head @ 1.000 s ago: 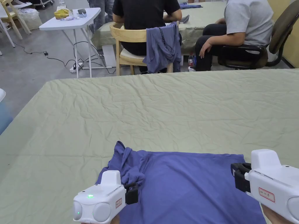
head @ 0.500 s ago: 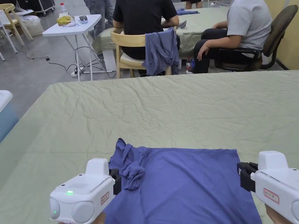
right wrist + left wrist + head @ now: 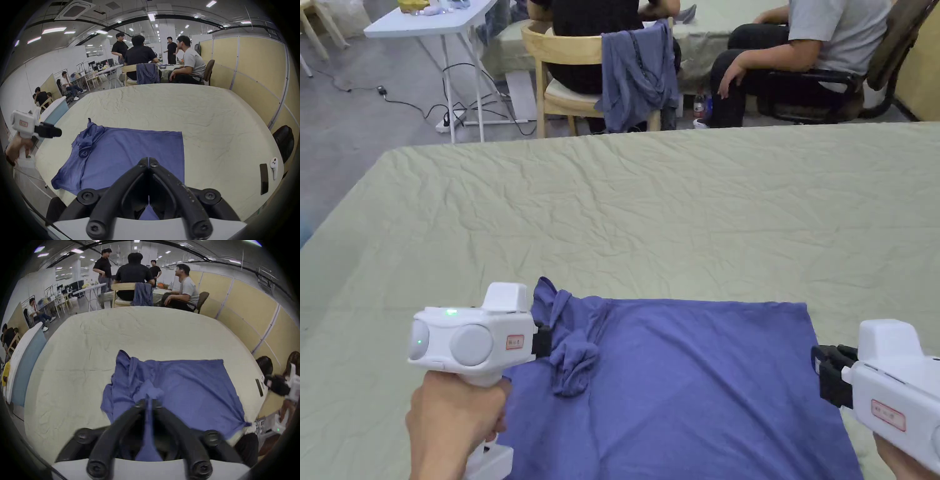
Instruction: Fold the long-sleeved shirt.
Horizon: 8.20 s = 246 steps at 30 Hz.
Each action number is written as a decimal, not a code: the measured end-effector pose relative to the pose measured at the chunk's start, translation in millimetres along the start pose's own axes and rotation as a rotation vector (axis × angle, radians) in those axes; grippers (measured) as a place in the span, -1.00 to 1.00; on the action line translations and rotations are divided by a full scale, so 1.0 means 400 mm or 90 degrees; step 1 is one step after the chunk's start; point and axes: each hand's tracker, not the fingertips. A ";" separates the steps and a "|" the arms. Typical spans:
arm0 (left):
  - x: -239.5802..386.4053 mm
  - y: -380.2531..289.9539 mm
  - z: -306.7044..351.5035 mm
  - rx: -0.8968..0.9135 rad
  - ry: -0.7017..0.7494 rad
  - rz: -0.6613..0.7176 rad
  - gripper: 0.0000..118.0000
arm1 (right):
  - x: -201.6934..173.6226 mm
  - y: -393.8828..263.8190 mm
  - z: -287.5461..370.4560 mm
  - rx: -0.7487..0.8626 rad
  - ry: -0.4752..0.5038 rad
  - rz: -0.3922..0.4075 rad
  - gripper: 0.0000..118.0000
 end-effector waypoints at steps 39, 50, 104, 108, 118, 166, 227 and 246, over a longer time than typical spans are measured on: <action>-0.114 0.089 -0.512 -0.034 -0.014 0.095 -0.76 | 0.098 0.057 -0.332 -0.108 -0.010 -0.024 -0.99; -0.134 0.090 -0.531 -0.041 -0.023 0.106 -0.76 | 0.206 0.248 -0.632 -0.184 -0.062 0.027 0.04; -0.073 -0.504 0.063 0.030 0.000 0.097 -0.79 | 0.143 -0.325 -0.018 -0.173 -0.026 -0.043 -0.93; -0.088 -0.517 0.065 0.012 0.013 0.099 -0.79 | 0.125 -0.335 -0.016 -0.179 -0.039 -0.017 -0.94; -0.065 -0.517 0.059 -0.045 0.060 0.035 -0.39 | 0.091 -0.350 -0.026 -0.242 -0.050 0.026 -0.87; -0.455 -0.462 0.228 0.052 -0.329 0.285 0.67 | -0.322 -0.145 0.154 0.010 0.069 0.069 -1.00; -0.395 -0.363 0.067 -0.159 -0.164 0.206 -0.76 | -0.156 -0.188 0.056 -0.024 0.054 -0.065 -0.99; 0.218 -0.181 -0.107 -0.211 -0.320 0.125 -0.76 | 0.088 -0.293 0.127 0.008 0.024 -0.210 -0.99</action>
